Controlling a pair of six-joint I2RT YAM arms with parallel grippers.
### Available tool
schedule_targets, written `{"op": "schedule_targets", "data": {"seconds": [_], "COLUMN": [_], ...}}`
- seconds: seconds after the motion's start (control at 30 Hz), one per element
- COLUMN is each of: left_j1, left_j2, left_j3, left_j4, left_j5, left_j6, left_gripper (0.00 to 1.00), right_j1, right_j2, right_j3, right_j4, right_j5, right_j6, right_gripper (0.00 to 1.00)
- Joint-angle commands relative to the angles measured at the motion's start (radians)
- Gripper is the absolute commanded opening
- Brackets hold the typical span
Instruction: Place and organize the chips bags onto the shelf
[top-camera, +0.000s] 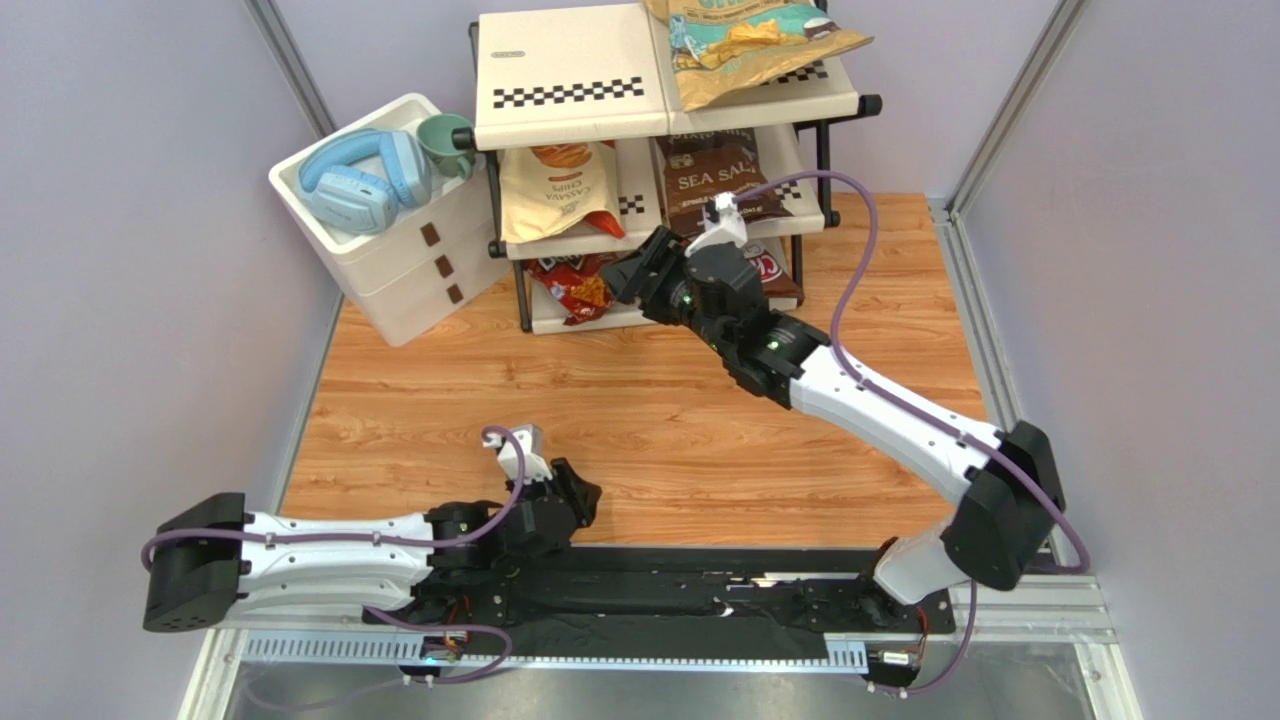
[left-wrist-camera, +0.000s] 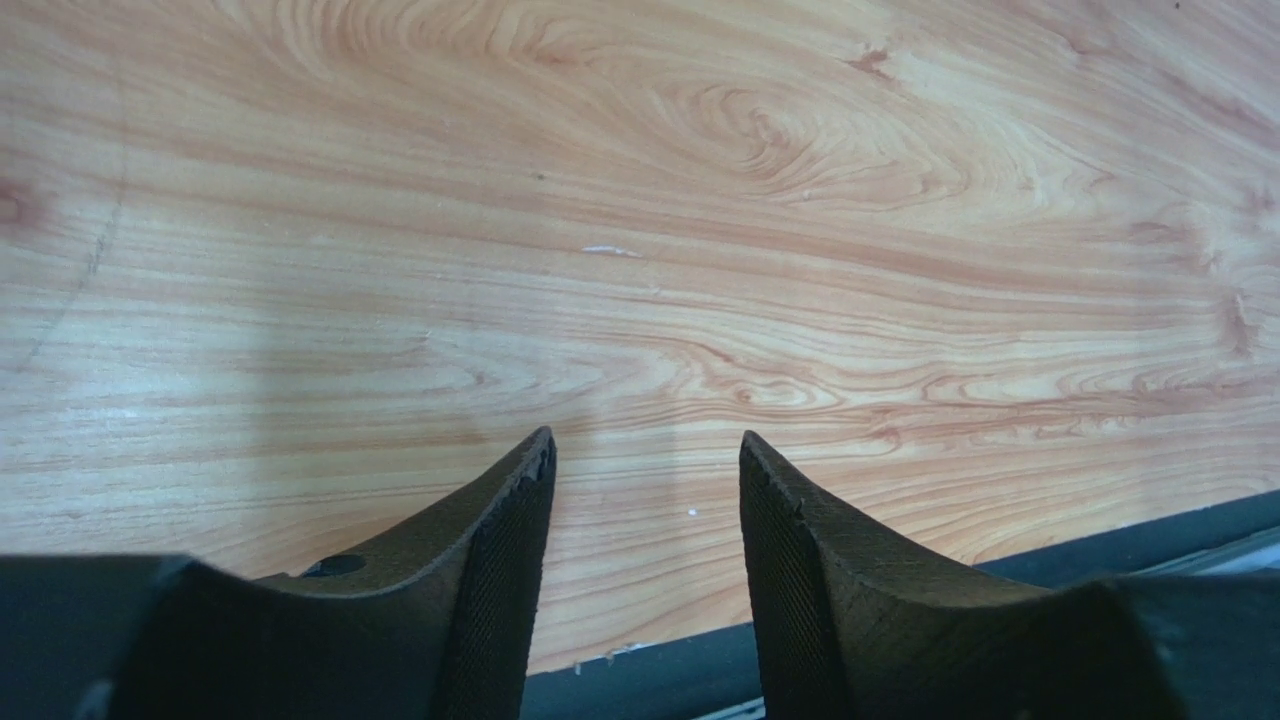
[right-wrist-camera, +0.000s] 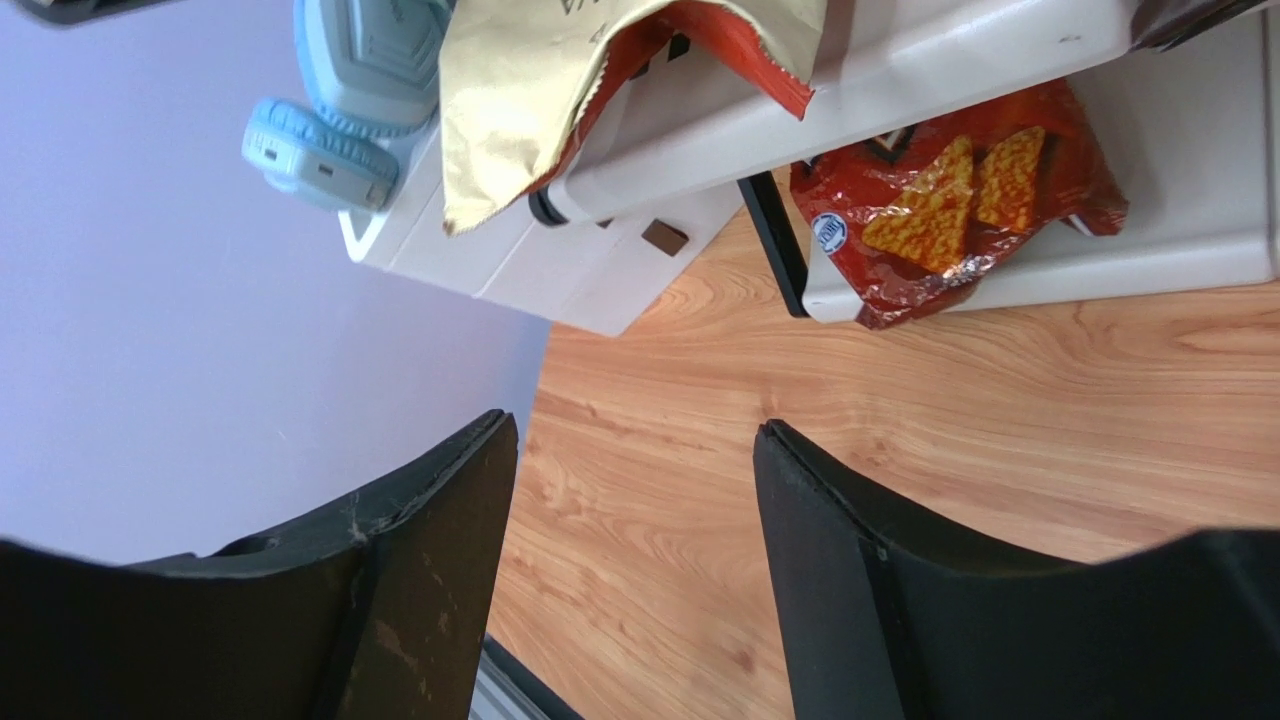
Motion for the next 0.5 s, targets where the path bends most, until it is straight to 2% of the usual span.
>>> {"op": "schedule_targets", "data": {"seconds": [0.0,0.13,0.17,0.23,0.33,0.47], "left_j1": [0.042,0.074,0.087,0.136,0.146,0.165], "left_j2": [0.013,0.059,0.072,0.102,0.130,0.118], "left_j3": [0.130,0.305,0.342,0.447,0.549,0.585], "left_j4": [-0.158,-0.292,-0.368,-0.419,-0.477,-0.499], "left_j5": [0.004,0.018,0.045,0.091,0.116,0.123], "left_j6": [0.091,0.137,0.137,0.167,0.218,0.238], "left_gripper": [0.55,0.63,0.64,0.64,0.65,0.65], "right_j1": [0.006,0.005,-0.001,-0.026,-0.125,-0.243], "right_j2": [-0.145,-0.311,-0.392,-0.478,-0.661,-0.837], "right_j3": [-0.039,-0.117,-0.140,-0.235,-0.373,-0.496], "right_j4": [-0.085,-0.208,-0.237,-0.309,-0.378,-0.453], "right_j5": [-0.059,-0.008,0.049,0.096,0.104,0.111], "right_j6": [-0.166,-0.334,-0.358,-0.402,-0.430,-0.468], "right_gripper": [0.65,0.65,0.65,0.65,0.65,0.65]}}
